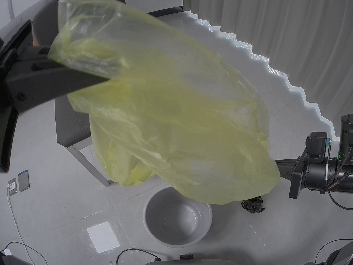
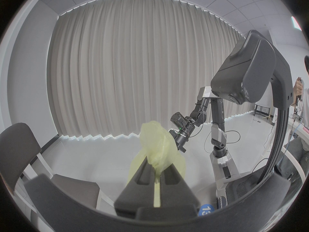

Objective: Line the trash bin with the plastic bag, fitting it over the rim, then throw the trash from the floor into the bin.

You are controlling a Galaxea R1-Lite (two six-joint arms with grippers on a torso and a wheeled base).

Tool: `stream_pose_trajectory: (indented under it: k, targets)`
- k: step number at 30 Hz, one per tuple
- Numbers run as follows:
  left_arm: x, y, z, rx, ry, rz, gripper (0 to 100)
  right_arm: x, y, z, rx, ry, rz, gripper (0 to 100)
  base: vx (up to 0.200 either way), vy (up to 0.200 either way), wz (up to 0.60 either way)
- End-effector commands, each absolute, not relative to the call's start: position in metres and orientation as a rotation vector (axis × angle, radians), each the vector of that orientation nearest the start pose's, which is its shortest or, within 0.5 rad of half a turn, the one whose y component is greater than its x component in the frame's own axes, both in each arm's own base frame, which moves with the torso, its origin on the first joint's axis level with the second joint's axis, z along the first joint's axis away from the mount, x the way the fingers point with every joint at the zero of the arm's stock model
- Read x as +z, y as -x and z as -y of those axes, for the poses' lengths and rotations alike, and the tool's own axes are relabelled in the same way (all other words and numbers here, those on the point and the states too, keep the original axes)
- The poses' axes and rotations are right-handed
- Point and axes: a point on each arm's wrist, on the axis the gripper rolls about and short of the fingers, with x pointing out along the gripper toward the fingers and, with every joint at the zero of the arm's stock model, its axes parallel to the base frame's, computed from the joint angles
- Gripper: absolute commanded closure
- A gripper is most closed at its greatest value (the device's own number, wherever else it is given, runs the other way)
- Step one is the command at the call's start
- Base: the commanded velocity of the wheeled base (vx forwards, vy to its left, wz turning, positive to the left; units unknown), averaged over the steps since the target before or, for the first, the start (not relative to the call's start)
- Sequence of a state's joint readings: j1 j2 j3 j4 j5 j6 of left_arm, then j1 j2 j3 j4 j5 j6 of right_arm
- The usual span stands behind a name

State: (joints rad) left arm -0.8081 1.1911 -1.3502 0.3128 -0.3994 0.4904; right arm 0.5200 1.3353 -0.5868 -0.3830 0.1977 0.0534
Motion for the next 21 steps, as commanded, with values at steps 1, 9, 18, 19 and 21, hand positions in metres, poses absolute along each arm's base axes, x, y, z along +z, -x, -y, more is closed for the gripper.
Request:
stream_pose_trajectory:
  k: [1,9,18,19,21]
  targets:
    - [0.366,-0.096,0.113,-1.219,-0.46,0.141,100,0.19,-0.176,-0.106,0.703,0.012,-0.381,0,0.0,0.0,0.0]
    - [0.366,-0.095,0.113,-1.219,-0.459,0.143,100,0.193,-0.182,-0.108,0.695,0.005,-0.371,0,0.0,0.0,0.0]
    - [0.367,-0.094,0.111,-1.219,-0.458,0.15,100,0.184,-0.201,-0.119,0.693,0.011,-0.415,0,0.0,0.0,0.0]
    - [0.367,-0.094,0.111,-1.219,-0.458,0.15,100,0.182,-0.203,-0.12,0.694,0.013,-0.416,0,0.0,0.0,0.0]
    - [0.368,-0.094,0.111,-1.219,-0.456,0.15,100,0.181,-0.203,-0.121,0.695,0.013,-0.408,0,0.0,0.0,0.0]
